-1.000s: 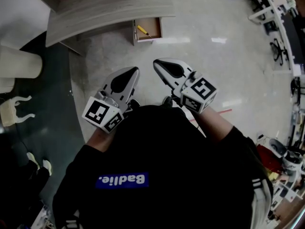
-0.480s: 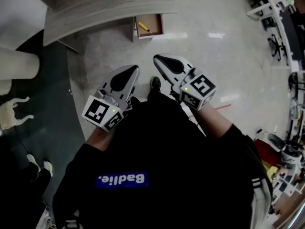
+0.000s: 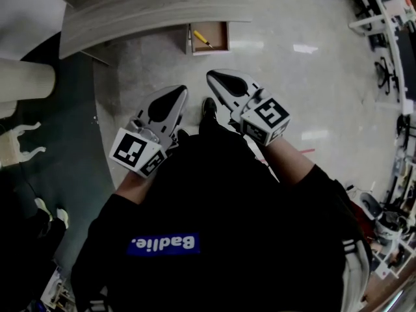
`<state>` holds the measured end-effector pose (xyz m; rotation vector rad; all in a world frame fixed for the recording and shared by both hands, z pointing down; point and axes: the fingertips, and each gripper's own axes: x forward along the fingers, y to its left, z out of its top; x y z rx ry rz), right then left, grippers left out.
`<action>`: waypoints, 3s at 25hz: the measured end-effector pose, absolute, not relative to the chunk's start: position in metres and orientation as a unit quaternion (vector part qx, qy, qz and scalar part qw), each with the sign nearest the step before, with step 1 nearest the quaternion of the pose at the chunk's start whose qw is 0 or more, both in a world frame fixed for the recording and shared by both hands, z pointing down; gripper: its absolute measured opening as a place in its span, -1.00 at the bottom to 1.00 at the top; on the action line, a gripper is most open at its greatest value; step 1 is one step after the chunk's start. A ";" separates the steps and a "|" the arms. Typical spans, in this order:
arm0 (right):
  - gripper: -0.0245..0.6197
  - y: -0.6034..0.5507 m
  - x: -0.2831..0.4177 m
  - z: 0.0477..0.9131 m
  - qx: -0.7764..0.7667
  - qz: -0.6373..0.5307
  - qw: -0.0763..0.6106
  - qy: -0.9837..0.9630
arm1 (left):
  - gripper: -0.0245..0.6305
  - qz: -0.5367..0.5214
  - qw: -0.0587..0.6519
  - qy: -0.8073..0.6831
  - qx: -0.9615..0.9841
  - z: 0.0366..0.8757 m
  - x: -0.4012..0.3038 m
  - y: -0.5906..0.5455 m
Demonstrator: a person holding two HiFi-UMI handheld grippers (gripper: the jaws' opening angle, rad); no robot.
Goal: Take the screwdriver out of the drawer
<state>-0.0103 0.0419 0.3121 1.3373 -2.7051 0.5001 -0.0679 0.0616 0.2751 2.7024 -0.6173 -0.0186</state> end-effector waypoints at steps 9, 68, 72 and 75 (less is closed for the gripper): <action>-0.82 -0.022 0.042 0.343 0.402 0.174 0.054 -0.897 | -0.94 0.011 0.193 -0.251 0.949 0.288 -0.006 0.002; -0.49 -0.230 0.096 0.687 0.470 0.212 0.369 -0.773 | -0.94 0.034 0.240 -0.317 0.917 0.369 -0.056 -0.150; -0.49 -0.230 0.100 0.714 0.467 0.215 0.392 -0.763 | -0.94 0.039 0.244 -0.330 0.911 0.378 -0.061 -0.149; -0.49 -0.233 0.099 0.733 0.463 0.219 0.406 -0.757 | -0.94 0.044 0.250 -0.337 0.907 0.385 -0.068 -0.151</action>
